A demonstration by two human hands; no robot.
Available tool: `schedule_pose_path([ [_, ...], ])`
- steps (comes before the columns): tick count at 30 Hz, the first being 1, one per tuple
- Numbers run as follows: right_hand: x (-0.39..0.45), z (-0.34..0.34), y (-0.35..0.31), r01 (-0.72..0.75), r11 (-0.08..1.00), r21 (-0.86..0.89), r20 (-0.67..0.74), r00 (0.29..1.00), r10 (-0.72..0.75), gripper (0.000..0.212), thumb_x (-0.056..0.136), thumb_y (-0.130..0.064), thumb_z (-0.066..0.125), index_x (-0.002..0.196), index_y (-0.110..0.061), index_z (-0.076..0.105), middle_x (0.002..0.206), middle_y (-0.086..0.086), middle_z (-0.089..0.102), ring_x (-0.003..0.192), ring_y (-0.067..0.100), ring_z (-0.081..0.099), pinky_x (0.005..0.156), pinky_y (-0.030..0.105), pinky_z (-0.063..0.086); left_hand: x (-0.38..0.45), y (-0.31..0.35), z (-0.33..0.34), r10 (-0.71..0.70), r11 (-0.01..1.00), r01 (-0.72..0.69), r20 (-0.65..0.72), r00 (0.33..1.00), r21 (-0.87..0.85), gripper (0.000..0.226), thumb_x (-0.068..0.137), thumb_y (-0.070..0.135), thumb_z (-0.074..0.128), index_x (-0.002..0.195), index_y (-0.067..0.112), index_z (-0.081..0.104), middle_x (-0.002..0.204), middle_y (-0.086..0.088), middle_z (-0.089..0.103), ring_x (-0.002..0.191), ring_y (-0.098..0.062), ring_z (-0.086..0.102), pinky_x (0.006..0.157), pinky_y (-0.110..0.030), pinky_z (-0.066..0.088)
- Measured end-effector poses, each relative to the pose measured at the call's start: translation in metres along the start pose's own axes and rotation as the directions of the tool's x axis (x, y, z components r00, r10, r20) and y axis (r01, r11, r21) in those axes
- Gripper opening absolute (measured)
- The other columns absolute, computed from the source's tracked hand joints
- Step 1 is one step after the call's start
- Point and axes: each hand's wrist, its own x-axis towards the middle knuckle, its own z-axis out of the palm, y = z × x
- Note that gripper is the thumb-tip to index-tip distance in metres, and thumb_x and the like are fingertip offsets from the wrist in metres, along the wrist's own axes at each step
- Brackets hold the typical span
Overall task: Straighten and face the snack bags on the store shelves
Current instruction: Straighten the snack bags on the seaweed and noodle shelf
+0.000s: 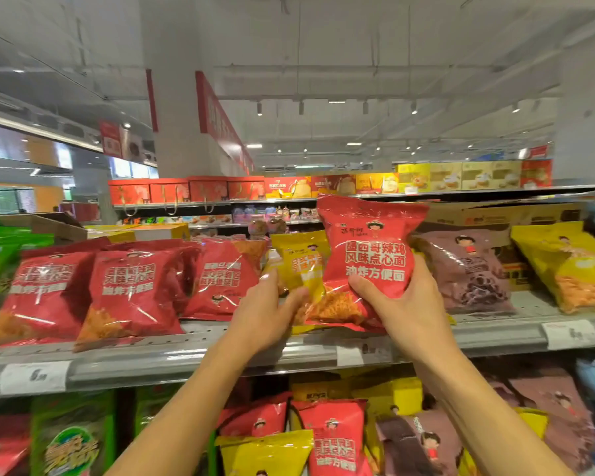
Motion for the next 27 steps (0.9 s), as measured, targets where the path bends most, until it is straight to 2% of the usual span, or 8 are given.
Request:
schedule_pose_path([
  [3, -0.007, 0.039, -0.011, 0.031, 0.999, 0.014, 0.051, 0.998, -0.032, 0.057, 0.072, -0.043, 0.088, 0.117, -0.029, 0.057, 0.098, -0.022, 0.067, 0.088, -0.011, 0.063, 0.073, 0.016, 0.048, -0.041, -0.029, -0.019, 0.153, 0.983, -0.118, -0.269, 0.951, 0.140, 0.033, 0.106, 0.028, 0.041, 0.126, 0.014, 0.063, 0.108, -0.001, 0.068, 0.101, -0.021, 0.061, 0.088, -0.040, 0.049],
  [6, -0.012, 0.086, -0.023, 0.058, 0.998, -0.009, 0.102, 0.993, -0.057, 0.058, 0.073, -0.046, 0.088, 0.117, -0.030, 0.053, 0.099, -0.023, 0.065, 0.090, -0.006, 0.063, 0.075, 0.021, 0.049, -0.086, -0.062, -0.037, 0.254, 0.928, -0.102, -0.406, 0.878, 0.359, 0.031, 0.104, 0.020, 0.042, 0.115, 0.009, 0.068, 0.109, -0.002, 0.065, 0.100, -0.022, 0.058, 0.088, -0.039, 0.049],
  [9, -0.016, 0.135, -0.031, 0.080, 0.994, -0.071, 0.156, 0.985, -0.068, 0.061, 0.076, -0.049, 0.085, 0.121, -0.029, 0.049, 0.107, -0.013, 0.067, 0.100, 0.014, 0.066, 0.086, 0.039, 0.054, -0.111, -0.088, -0.046, 0.209, 0.906, -0.009, -0.428, 0.880, 0.423, 0.025, 0.099, 0.015, 0.052, 0.116, 0.005, 0.068, 0.113, -0.007, 0.062, 0.104, -0.026, 0.059, 0.088, -0.042, 0.052],
  [13, -0.015, 0.180, -0.028, 0.036, 0.985, -0.172, 0.189, 0.982, -0.003, 0.069, 0.077, -0.049, 0.083, 0.128, -0.022, 0.046, 0.116, -0.003, 0.066, 0.109, 0.027, 0.064, 0.087, 0.037, 0.049, -0.121, -0.097, -0.046, 0.237, 0.897, -0.056, -0.369, 0.899, 0.438, 0.035, 0.100, 0.018, 0.053, 0.131, 0.004, 0.059, 0.122, -0.005, 0.054, 0.113, -0.023, 0.054, 0.093, -0.034, 0.050],
  [18, -0.013, 0.195, -0.020, -0.027, 0.970, -0.243, 0.260, 0.961, 0.092, 0.071, 0.075, -0.058, 0.082, 0.123, -0.017, 0.050, 0.117, 0.001, 0.069, 0.112, 0.028, 0.065, 0.082, 0.034, 0.047, -0.125, -0.101, -0.049, 0.240, 0.900, -0.065, -0.363, 0.900, 0.432, 0.037, 0.101, 0.024, 0.047, 0.132, 0.007, 0.057, 0.124, -0.005, 0.053, 0.117, -0.023, 0.052, 0.098, -0.037, 0.048],
  [21, -0.017, 0.192, -0.023, 0.031, 0.917, -0.399, 0.362, 0.923, 0.127, 0.081, 0.073, -0.075, 0.072, 0.122, -0.014, 0.049, 0.122, 0.004, 0.067, 0.116, 0.031, 0.063, 0.089, 0.041, 0.051, -0.120, -0.092, -0.047, 0.198, 0.911, -0.009, -0.416, 0.888, 0.413, 0.036, 0.096, 0.026, 0.048, 0.124, 0.008, 0.062, 0.114, -0.006, 0.057, 0.110, -0.025, 0.055, 0.094, -0.041, 0.049],
  [23, -0.020, 0.188, -0.027, 0.078, 0.875, -0.478, 0.413, 0.899, 0.145, 0.089, 0.073, -0.083, 0.064, 0.124, -0.013, 0.048, 0.124, 0.005, 0.066, 0.116, 0.031, 0.063, 0.086, 0.040, 0.051, -0.118, -0.085, -0.046, 0.158, 0.920, 0.034, -0.448, 0.880, 0.391, 0.036, 0.094, 0.028, 0.046, 0.119, 0.009, 0.063, 0.109, -0.006, 0.058, 0.105, -0.025, 0.056, 0.090, -0.041, 0.050],
  [27, -0.025, 0.169, -0.031, 0.157, 0.850, -0.503, 0.423, 0.902, 0.084, 0.084, 0.075, -0.084, 0.061, 0.124, -0.016, 0.051, 0.122, 0.002, 0.068, 0.113, 0.027, 0.066, 0.088, 0.039, 0.053, -0.113, -0.083, -0.039, 0.122, 0.926, 0.087, -0.509, 0.852, 0.367, 0.029, 0.091, 0.025, 0.056, 0.114, 0.009, 0.065, 0.105, -0.006, 0.056, 0.101, -0.025, 0.055, 0.087, -0.041, 0.050],
])
